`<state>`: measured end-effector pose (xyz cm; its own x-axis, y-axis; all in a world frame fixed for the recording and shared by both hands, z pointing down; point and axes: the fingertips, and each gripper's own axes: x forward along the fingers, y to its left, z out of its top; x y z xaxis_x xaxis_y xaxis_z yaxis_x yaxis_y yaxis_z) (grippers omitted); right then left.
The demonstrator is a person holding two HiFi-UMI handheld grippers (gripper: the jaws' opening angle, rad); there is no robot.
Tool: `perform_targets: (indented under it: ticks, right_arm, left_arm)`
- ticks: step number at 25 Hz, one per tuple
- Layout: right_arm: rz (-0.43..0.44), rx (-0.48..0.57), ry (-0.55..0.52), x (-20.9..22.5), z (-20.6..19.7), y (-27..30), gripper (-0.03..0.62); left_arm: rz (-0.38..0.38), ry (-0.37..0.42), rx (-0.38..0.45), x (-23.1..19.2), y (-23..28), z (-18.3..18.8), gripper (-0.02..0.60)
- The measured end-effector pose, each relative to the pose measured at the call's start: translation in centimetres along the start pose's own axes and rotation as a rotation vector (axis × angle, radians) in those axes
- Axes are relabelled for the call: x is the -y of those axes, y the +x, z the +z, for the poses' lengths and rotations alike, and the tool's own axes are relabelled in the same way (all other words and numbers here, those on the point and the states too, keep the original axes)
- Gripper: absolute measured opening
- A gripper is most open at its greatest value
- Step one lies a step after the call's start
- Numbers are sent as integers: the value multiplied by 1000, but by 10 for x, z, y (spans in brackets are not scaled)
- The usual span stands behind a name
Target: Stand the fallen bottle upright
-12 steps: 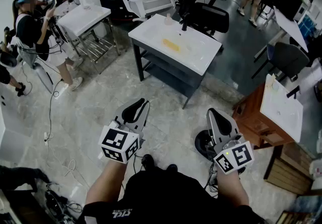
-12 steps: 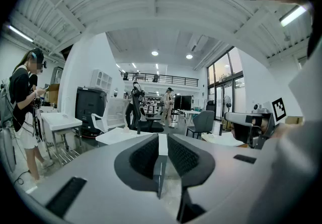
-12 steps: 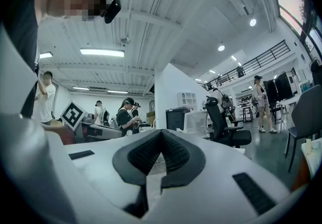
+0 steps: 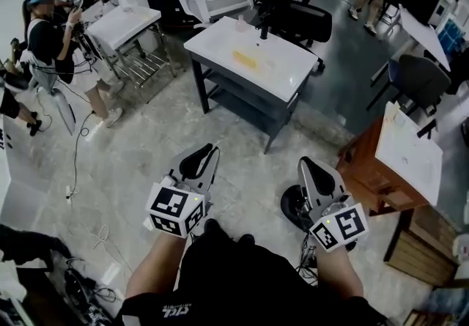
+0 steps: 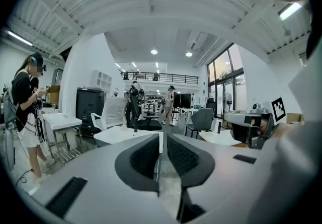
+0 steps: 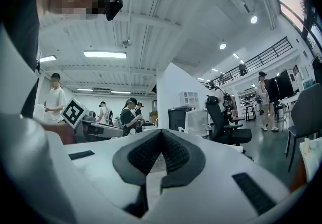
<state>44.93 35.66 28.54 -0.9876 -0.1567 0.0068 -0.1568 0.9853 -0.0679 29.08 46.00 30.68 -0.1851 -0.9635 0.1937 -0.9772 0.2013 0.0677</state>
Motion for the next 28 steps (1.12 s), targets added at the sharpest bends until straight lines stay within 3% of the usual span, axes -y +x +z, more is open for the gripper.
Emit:
perform_targets:
  ticks: [8,14,20,28]
  right_arm:
    - [40,9,-6,10,4,15,11]
    - [46,-1,10,30,-1,62,12]
    - [21,-11,25,63,-8,150,12]
    - [-13,-56,12,102,-1,288,14]
  left_arm:
    - [28,-6,2,-11,13,-1,58]
    - [18,-29,7,-47,54,-1,58]
    - [-2,-50,14,-121,119,1,58]
    - [-64,-35,12,-232,213,32,57]
